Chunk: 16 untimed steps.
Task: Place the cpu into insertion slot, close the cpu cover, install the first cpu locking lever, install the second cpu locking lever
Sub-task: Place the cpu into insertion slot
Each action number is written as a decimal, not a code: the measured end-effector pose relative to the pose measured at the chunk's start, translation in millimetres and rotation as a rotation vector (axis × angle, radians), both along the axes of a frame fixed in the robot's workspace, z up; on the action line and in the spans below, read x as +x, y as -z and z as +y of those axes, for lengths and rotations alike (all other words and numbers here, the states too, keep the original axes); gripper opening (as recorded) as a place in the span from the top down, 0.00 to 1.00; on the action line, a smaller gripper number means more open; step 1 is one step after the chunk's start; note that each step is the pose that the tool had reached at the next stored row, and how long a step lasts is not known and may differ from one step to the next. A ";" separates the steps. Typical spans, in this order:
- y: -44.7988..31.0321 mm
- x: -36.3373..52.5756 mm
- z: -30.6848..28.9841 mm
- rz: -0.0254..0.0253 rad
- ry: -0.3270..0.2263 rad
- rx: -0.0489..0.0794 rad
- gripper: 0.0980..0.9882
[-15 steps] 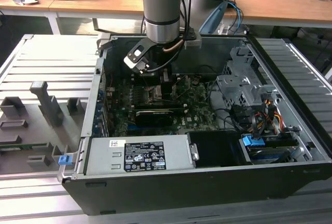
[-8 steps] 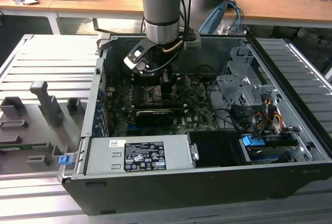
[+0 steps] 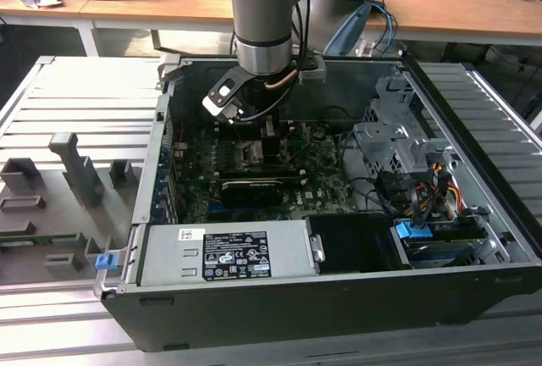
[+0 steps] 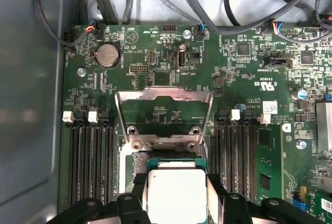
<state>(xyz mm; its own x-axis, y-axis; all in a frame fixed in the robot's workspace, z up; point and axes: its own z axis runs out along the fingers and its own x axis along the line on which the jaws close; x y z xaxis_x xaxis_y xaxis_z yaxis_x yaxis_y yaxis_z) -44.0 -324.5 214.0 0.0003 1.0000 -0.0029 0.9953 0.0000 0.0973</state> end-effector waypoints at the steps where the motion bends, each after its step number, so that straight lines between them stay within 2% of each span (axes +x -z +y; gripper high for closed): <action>1: 1.4 -0.7 1.3 0.0000 0.000 0.000 0.50; 5: 4.7 -1.4 7.0 0.0000 0.000 0.000 0.50; 16: 13.3 -1.0 8.8 0.0000 0.012 -0.001 0.50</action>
<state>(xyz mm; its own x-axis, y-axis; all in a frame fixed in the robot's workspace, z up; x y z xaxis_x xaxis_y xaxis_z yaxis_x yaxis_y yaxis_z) -44.9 -315.7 200.7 0.0121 0.9999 -0.0037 0.9952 -0.0117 0.0973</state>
